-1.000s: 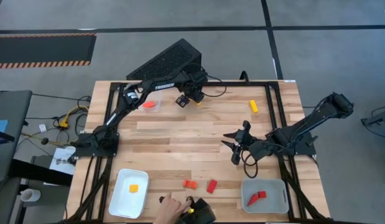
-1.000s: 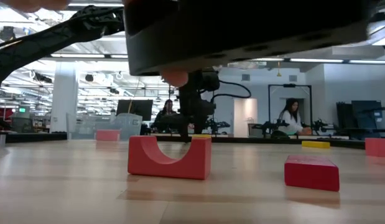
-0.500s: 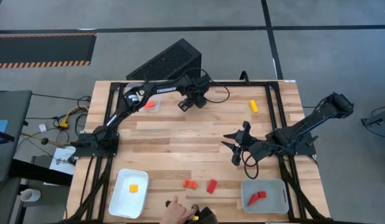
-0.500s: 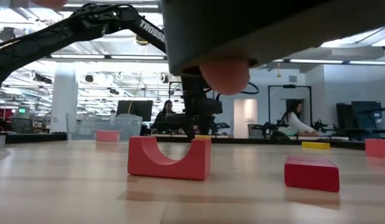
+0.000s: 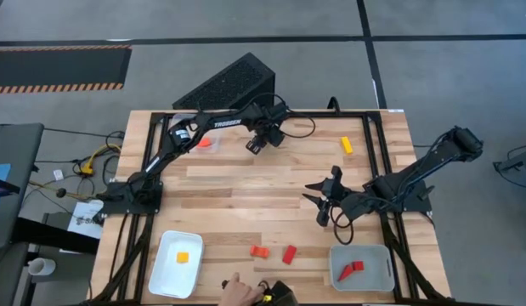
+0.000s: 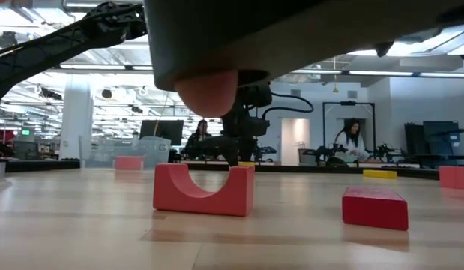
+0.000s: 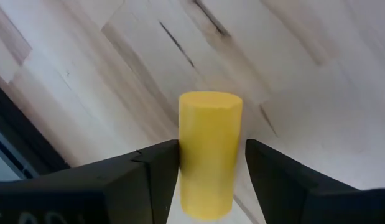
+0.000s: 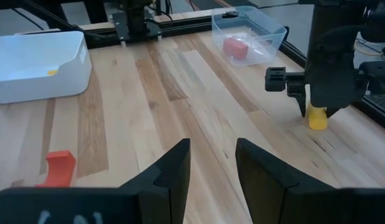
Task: Sort & place blocks by color
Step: Put the left yellow block into the white bin
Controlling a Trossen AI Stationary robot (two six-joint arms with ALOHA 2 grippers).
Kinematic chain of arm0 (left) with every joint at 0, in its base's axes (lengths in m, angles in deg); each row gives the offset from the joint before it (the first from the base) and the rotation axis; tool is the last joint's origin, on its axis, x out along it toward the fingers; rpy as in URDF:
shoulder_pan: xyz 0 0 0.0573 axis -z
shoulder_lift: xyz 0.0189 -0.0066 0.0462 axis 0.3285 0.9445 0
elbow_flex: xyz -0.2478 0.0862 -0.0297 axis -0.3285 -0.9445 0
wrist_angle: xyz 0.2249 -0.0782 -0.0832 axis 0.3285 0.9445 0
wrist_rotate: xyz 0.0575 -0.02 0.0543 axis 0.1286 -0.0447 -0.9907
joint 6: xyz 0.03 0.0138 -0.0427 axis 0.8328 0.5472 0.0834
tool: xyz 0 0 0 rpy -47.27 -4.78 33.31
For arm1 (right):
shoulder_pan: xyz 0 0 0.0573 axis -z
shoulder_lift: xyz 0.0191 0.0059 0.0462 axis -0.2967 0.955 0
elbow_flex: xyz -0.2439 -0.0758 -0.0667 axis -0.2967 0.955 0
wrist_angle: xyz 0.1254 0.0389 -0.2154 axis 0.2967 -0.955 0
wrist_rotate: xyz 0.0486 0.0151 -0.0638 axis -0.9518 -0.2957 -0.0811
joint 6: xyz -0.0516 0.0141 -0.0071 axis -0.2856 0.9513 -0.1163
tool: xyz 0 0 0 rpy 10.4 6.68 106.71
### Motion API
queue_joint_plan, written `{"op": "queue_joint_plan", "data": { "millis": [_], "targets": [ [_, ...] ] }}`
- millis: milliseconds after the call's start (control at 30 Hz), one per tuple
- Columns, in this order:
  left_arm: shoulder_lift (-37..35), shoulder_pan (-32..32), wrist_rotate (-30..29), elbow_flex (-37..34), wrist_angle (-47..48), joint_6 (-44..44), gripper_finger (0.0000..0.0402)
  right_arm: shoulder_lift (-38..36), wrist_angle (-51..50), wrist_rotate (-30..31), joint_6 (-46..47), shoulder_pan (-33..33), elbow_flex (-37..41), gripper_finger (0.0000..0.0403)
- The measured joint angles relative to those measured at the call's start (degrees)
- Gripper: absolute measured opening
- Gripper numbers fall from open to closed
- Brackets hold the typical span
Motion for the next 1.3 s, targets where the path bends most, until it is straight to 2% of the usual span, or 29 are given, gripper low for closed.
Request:
{"op": "queue_joint_plan", "data": {
  "millis": [200, 367, 600, 800, 933, 1033, 1200, 1300],
  "targets": [
    [0.0, -0.15, 0.03, 0.0, 0.39, 0.08, 0.0169, 0.0, 0.13, 0.04, 0.02, -1.09, 0.0, 0.0152],
    [-0.65, -0.37, 0.84, 0.25, 0.65, -1.34, 0.0139, 0.0, 0.13, 0.13, 0.02, -0.94, 0.0, 0.0152],
    [-0.66, -0.2, 1.62, 1.68, 4.69, -2.97, 0.0093, 0.0, 0.13, 0.13, 0.0, -0.96, 0.0, 0.0152],
    [-0.66, 0.09, 0.94, 1.7, 8.29, -4.75, 0.009, 0.0, 0.11, 0.15, 0.02, -0.96, 0.0, 0.0152],
    [-0.79, 1.38, -0.52, 1.79, 13.04, -8.47, 0.0073, 0.0, 0.13, 0.16, 0.02, -0.98, 0.01, 0.0152],
    [-1.41, 2.76, 2.31, 1.77, 17.34, -11.76, 0.0067, 0.01, 0.22, 0.17, 0.02, -0.98, 0.02, 0.0152],
    [-3.25, 5.26, 8.0, 1.63, 19.3, -18.46, 0.0008, 0.0, 0.36, 0.13, 0.04, -1.0, 0.02, 0.0152],
    [-4.86, 7.01, 10.8, 1.64, 19.5, -21.48, 0.0001, 0.01, 0.36, -0.5, 0.05, -1.0, 0.02, 0.0152]
  ]
}}
